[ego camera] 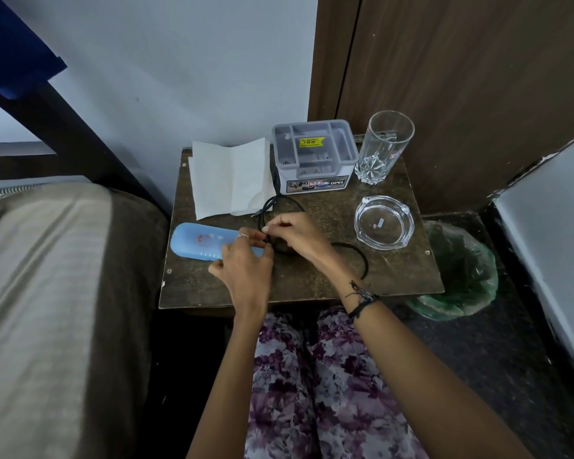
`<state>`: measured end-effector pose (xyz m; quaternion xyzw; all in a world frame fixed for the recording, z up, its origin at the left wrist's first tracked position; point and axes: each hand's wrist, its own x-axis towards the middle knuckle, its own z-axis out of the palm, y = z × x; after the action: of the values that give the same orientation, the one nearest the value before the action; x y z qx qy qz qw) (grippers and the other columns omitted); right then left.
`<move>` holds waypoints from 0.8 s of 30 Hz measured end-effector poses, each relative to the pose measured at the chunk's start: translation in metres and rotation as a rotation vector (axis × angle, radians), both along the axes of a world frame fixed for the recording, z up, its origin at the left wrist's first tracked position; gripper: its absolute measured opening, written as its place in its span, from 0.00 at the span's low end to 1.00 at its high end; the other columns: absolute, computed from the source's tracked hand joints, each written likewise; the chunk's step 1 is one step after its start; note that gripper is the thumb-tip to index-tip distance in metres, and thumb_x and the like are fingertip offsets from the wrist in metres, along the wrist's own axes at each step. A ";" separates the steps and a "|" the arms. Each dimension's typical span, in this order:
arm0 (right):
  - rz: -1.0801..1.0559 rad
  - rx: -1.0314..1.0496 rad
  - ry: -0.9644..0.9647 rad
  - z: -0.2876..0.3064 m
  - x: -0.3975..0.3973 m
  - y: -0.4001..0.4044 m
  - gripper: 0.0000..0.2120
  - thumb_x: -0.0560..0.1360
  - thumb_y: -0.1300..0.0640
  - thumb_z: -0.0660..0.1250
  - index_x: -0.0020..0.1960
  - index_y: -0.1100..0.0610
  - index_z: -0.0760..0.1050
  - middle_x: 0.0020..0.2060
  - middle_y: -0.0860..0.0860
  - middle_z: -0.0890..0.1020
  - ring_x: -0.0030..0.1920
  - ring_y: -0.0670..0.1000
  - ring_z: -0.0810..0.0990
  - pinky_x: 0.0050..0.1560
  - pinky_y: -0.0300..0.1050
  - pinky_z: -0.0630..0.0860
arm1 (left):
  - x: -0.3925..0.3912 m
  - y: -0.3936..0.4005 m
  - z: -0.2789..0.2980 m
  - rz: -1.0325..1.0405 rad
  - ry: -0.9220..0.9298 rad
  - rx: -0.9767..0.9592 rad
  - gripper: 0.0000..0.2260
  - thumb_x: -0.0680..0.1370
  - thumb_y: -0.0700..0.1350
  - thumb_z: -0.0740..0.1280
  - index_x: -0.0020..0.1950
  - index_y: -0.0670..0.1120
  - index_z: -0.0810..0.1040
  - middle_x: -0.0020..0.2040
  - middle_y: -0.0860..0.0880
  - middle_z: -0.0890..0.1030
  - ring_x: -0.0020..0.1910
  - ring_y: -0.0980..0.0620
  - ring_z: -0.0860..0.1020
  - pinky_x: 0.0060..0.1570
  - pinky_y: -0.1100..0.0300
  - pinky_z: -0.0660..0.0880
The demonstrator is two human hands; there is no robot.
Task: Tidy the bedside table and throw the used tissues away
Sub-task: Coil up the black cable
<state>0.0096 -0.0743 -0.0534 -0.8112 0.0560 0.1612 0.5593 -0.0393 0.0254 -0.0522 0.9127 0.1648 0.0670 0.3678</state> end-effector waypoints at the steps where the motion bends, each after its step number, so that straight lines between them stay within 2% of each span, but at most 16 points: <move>1: -0.022 0.022 -0.023 0.001 0.000 -0.001 0.06 0.74 0.57 0.68 0.46 0.59 0.81 0.34 0.42 0.78 0.36 0.38 0.73 0.38 0.35 0.67 | 0.000 -0.001 0.000 0.002 0.001 0.002 0.04 0.74 0.42 0.64 0.48 0.49 0.75 0.45 0.52 0.80 0.53 0.50 0.74 0.48 0.56 0.52; 4: -0.042 0.048 -0.108 0.009 -0.002 -0.006 0.05 0.74 0.59 0.68 0.46 0.60 0.81 0.37 0.45 0.79 0.38 0.38 0.75 0.39 0.32 0.68 | 0.000 -0.001 0.002 0.006 0.013 0.007 0.07 0.75 0.43 0.64 0.52 0.49 0.76 0.46 0.50 0.81 0.53 0.48 0.74 0.48 0.56 0.52; 8: -0.021 -0.019 -0.236 0.020 -0.007 -0.010 0.06 0.73 0.58 0.69 0.48 0.58 0.81 0.42 0.50 0.83 0.44 0.45 0.78 0.44 0.29 0.70 | 0.001 -0.001 0.008 -0.028 0.038 -0.013 0.09 0.75 0.45 0.63 0.54 0.51 0.77 0.48 0.50 0.81 0.53 0.49 0.74 0.49 0.55 0.52; 13: -0.067 -0.002 -0.331 0.024 -0.018 -0.011 0.05 0.74 0.59 0.68 0.49 0.58 0.80 0.40 0.44 0.80 0.39 0.39 0.76 0.40 0.27 0.71 | 0.001 0.002 0.011 -0.074 0.066 0.036 0.10 0.75 0.43 0.63 0.56 0.49 0.78 0.52 0.48 0.80 0.55 0.47 0.73 0.50 0.52 0.55; 15: -0.113 0.040 -0.359 0.025 -0.020 -0.010 0.06 0.75 0.60 0.67 0.50 0.59 0.79 0.37 0.43 0.79 0.37 0.37 0.76 0.39 0.29 0.72 | 0.000 0.002 0.010 -0.104 0.070 0.116 0.11 0.76 0.43 0.62 0.57 0.47 0.78 0.53 0.47 0.80 0.56 0.46 0.71 0.53 0.49 0.58; 17: -0.120 0.020 -0.391 0.026 -0.019 -0.011 0.06 0.75 0.61 0.66 0.50 0.61 0.78 0.38 0.48 0.81 0.39 0.43 0.80 0.42 0.40 0.79 | -0.002 0.001 0.009 -0.109 0.056 0.141 0.11 0.77 0.44 0.63 0.57 0.47 0.79 0.53 0.47 0.79 0.56 0.46 0.71 0.53 0.50 0.57; 19: -0.114 -0.036 -0.436 0.026 -0.018 -0.012 0.06 0.76 0.61 0.66 0.51 0.61 0.78 0.42 0.54 0.82 0.42 0.51 0.83 0.47 0.50 0.81 | -0.004 0.001 0.008 -0.098 0.040 0.135 0.10 0.77 0.43 0.63 0.56 0.47 0.79 0.53 0.47 0.80 0.56 0.47 0.71 0.50 0.53 0.54; 21: -0.158 -0.036 -0.492 0.028 -0.019 -0.015 0.06 0.76 0.61 0.66 0.51 0.63 0.77 0.43 0.56 0.83 0.42 0.51 0.84 0.47 0.51 0.81 | -0.006 0.000 0.009 -0.089 0.031 0.131 0.10 0.77 0.42 0.63 0.55 0.47 0.80 0.52 0.47 0.80 0.56 0.47 0.71 0.48 0.55 0.52; 24: -0.260 0.024 -0.559 0.034 -0.021 -0.020 0.06 0.76 0.61 0.65 0.51 0.62 0.76 0.42 0.53 0.82 0.42 0.47 0.83 0.47 0.47 0.82 | -0.005 -0.001 0.009 -0.096 0.044 0.136 0.11 0.76 0.42 0.62 0.55 0.48 0.80 0.52 0.47 0.80 0.56 0.47 0.71 0.49 0.54 0.53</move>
<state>-0.0118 -0.0942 -0.0198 -0.8035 0.0013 -0.1406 0.5785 -0.0442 0.0243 -0.0431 0.9436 0.1240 0.0405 0.3042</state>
